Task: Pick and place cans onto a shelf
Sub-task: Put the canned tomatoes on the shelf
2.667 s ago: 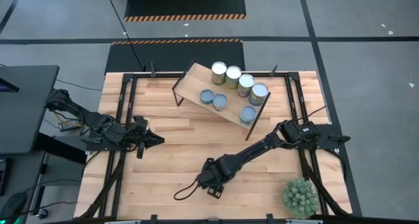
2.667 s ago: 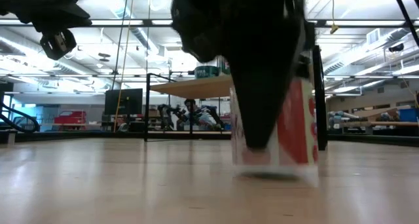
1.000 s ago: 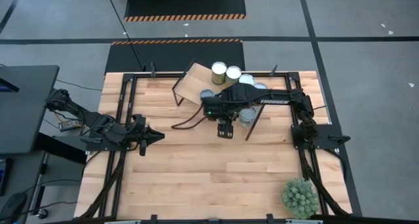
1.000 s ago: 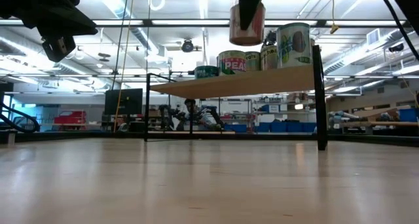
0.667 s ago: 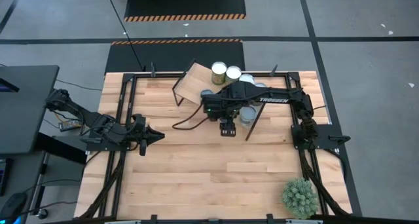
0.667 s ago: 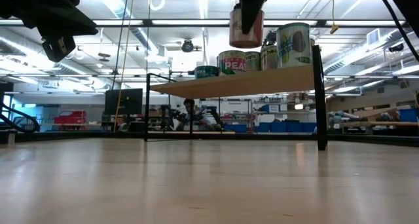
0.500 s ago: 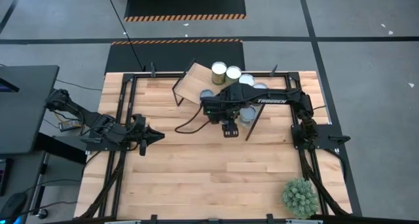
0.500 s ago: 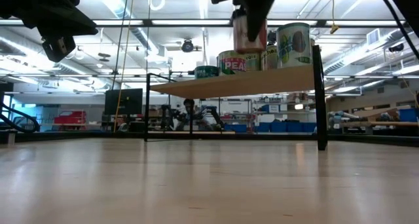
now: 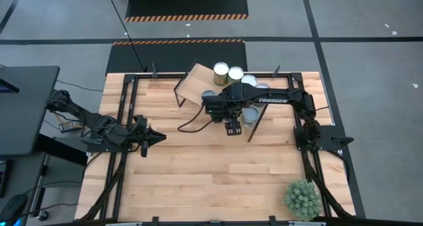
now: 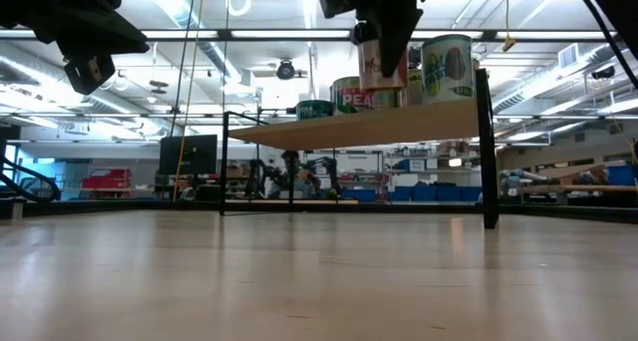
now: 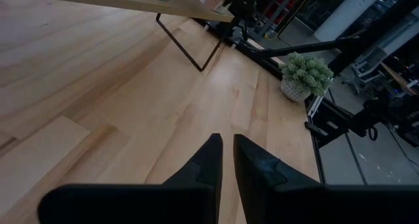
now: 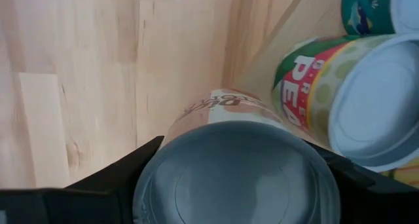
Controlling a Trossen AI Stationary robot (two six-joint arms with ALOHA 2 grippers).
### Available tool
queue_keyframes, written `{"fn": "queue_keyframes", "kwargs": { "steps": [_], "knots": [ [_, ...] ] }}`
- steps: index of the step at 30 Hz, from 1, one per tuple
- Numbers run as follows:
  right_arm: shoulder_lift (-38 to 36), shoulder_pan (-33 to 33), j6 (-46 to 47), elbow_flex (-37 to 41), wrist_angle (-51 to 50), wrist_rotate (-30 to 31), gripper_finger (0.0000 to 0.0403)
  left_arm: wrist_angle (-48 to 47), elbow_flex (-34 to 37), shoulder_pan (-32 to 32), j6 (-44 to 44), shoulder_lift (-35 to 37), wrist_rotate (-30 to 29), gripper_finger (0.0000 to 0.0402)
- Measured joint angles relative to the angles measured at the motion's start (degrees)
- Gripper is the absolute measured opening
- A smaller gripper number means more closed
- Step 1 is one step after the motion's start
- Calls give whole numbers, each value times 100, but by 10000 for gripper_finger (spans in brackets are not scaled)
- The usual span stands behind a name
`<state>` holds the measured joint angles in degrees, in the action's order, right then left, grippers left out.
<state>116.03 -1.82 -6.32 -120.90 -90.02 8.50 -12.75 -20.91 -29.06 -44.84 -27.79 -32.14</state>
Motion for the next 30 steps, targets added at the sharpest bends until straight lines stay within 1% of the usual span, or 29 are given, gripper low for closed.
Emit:
{"fn": "queue_keyframes", "kwargs": {
  "steps": [8,14,24,30],
  "knots": [
    [0,-144,-4,0,0,-86,301,-1,0,0,0,0,2,43],
    [0,-150,-247,0,0,-106,302,-2,0,0,0,0,2,43],
    [0,-345,-434,0,0,-106,302,-9,0,0,0,0,5,43],
    [0,-403,-427,0,2,-110,302,-15,0,0,0,0,109,43]
  ]
}}
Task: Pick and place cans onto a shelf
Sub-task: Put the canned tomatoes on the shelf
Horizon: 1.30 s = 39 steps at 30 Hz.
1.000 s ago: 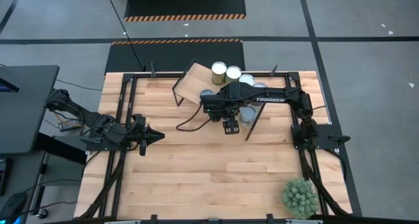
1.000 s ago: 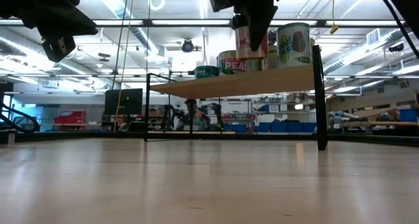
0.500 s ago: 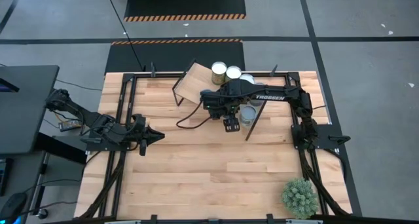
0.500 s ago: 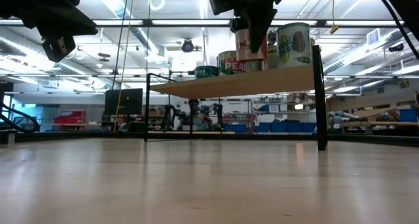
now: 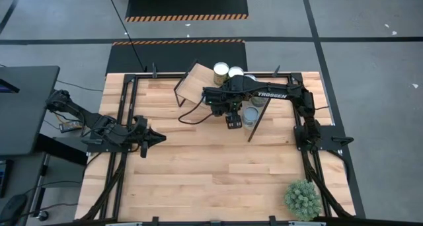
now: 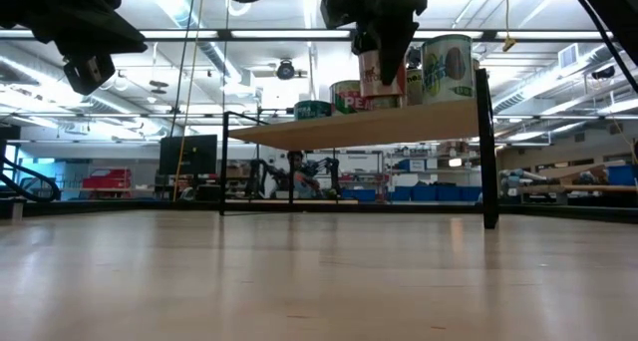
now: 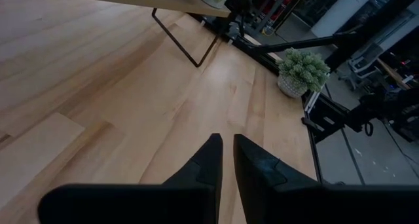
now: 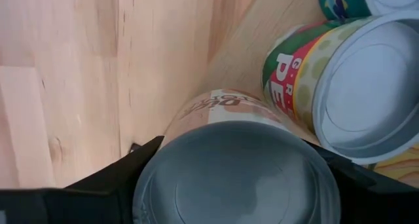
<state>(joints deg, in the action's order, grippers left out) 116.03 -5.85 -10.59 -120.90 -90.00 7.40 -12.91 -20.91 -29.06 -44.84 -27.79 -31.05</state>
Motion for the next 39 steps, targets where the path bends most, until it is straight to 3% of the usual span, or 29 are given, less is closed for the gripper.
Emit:
{"fn": "queue_keyframes", "kwargs": {
  "steps": [18,27,34,39],
  "knots": [
    [-133,-23,338,-4,-2,-120,302,-37,0,-2,26,2,131,43],
    [-133,-228,992,-1,0,-340,302,-111,0,-2,44,2,131,43],
    [-129,-305,1407,342,-1,-505,302,-118,0,-2,44,2,131,43],
    [-129,-248,1535,596,-3,-280,302,-116,0,-2,34,2,133,43]
  ]
}}
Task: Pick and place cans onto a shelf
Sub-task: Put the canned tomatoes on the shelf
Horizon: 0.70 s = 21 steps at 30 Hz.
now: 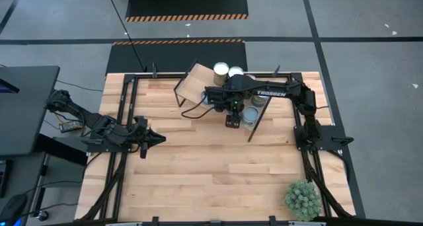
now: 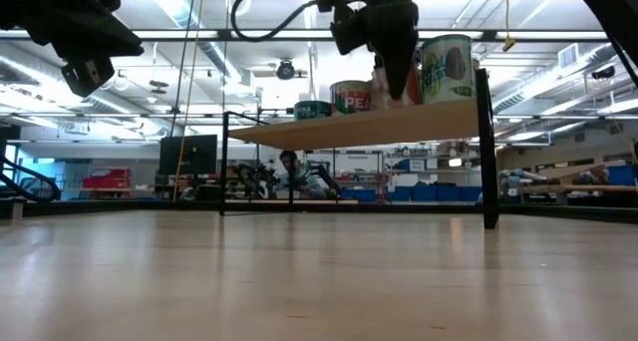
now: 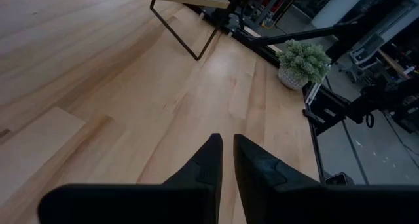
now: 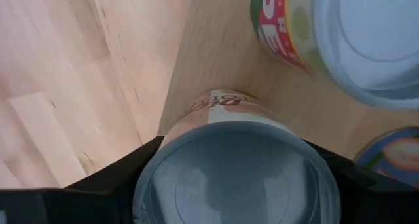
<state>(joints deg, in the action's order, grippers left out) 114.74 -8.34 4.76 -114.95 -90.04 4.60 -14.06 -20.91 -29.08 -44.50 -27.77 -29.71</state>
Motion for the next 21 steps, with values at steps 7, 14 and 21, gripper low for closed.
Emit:
{"fn": "queue_keyframes", "kwargs": {
  "steps": [7,14,21],
  "knots": [
    [0,-27,-25,51,28,13,302,0,0,1,-18,0,2,43],
    [0,-91,-30,55,30,22,312,2,0,1,-30,0,2,43],
    [2,-122,-20,64,26,36,359,2,0,0,-29,0,2,43]
  ]
}}
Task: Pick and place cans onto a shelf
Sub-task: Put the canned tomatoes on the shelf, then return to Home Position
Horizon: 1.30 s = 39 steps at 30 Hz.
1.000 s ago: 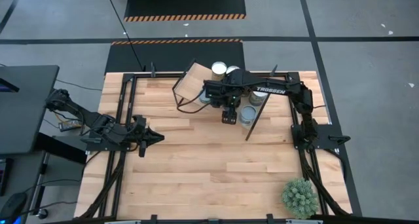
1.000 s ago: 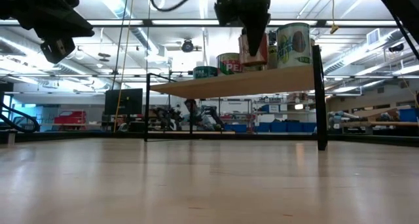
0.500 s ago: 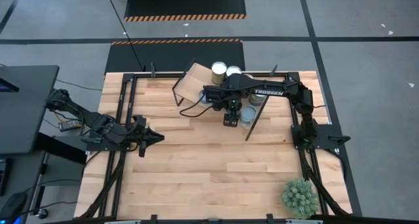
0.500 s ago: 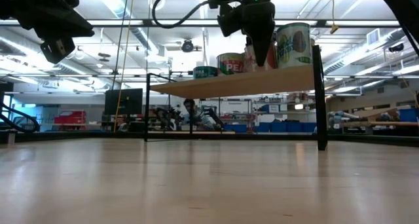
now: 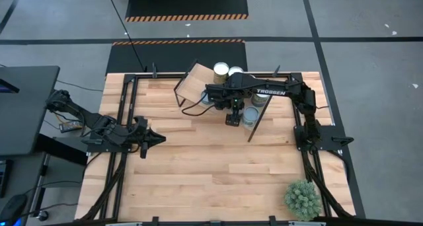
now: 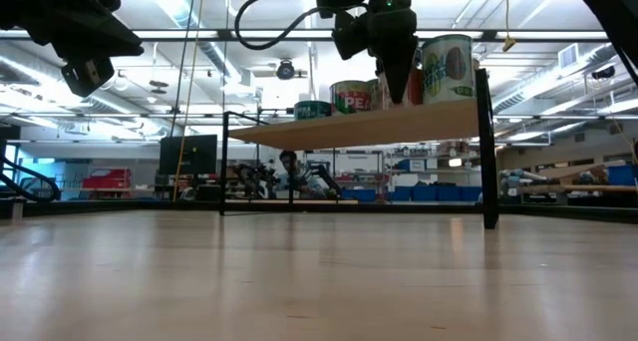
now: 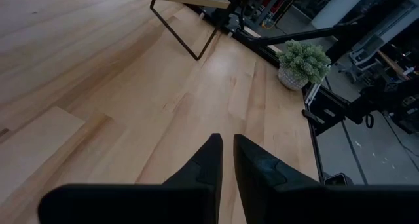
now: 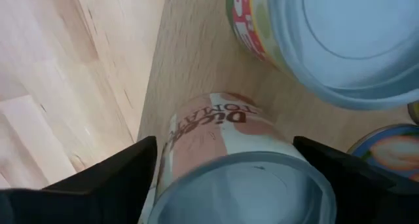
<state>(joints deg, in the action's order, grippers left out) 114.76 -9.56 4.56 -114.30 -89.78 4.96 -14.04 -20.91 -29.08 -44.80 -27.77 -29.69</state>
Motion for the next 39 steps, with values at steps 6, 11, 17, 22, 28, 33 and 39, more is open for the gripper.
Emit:
{"fn": "queue_keyframes", "kwargs": {
  "steps": [6,11,17,22,28,33,39],
  "knots": [
    [0,1,167,0,-22,-1,379,0,0,0,24,0,-2,43],
    [0,15,340,0,-24,221,382,0,0,2,27,0,-2,43],
    [-55,64,335,-4,-22,326,383,0,0,0,15,0,-2,43],
    [-164,76,466,-9,-24,314,383,0,0,0,4,0,-2,43],
    [-398,112,633,-13,-24,439,383,2,0,0,0,-1,-4,43],
    [-614,194,661,-13,-8,626,383,2,0,0,0,0,-4,43],
    [-868,301,1002,-12,359,655,383,2,0,1,-2,-1,-4,43]
  ]
}}
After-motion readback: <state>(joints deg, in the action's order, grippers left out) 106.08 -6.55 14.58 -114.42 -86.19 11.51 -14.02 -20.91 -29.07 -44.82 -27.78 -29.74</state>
